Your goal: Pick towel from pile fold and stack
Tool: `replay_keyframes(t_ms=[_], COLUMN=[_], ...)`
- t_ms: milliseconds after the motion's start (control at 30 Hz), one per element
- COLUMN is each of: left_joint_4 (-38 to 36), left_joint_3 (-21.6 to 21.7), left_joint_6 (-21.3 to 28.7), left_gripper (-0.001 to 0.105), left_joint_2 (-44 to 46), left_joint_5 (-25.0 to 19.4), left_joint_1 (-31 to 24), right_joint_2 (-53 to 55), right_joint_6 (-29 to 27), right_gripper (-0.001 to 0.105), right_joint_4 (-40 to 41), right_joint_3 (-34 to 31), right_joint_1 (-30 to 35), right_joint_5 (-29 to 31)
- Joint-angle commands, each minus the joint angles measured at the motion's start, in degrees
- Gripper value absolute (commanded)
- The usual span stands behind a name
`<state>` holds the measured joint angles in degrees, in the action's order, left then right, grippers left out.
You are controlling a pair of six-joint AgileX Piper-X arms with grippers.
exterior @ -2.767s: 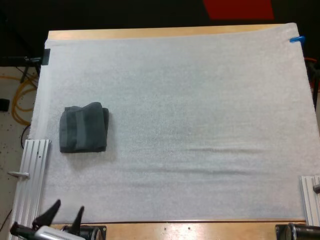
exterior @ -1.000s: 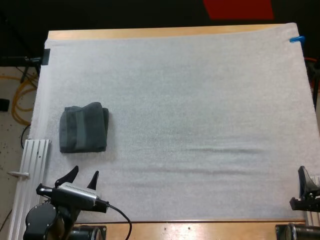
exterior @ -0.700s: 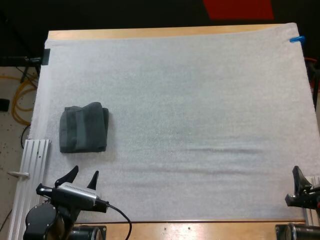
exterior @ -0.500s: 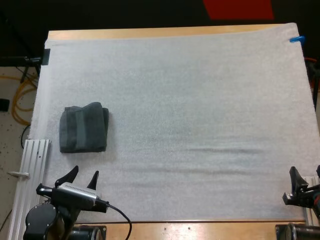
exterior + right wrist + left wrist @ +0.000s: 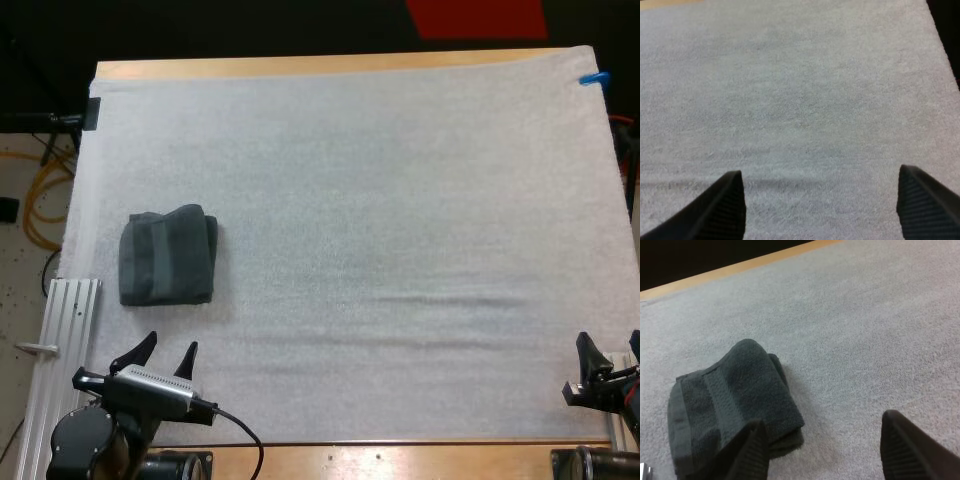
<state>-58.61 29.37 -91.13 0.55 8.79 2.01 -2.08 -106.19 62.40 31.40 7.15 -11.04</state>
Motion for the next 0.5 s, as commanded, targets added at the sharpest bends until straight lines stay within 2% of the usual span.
replay_keyframes(t_ms=[0,467], left_joint_4=[0.1,0.1], left_joint_3=[0.2,0.2], left_joint_6=[-0.3,-0.3], left_gripper=[0.049,0.049], left_joint_2=[8.0,8.0], left_joint_5=[-0.1,-0.1], left_joint_1=[0.0,0.0], right_joint_2=[-0.1,-0.1], right_joint_6=[0.1,0.1], right_gripper=[0.062,0.062], right_joint_4=[-0.5,-0.5], right_joint_3=[0.1,0.1], right_joint_1=[-0.1,-0.1], right_joint_5=[-0.2,0.1])
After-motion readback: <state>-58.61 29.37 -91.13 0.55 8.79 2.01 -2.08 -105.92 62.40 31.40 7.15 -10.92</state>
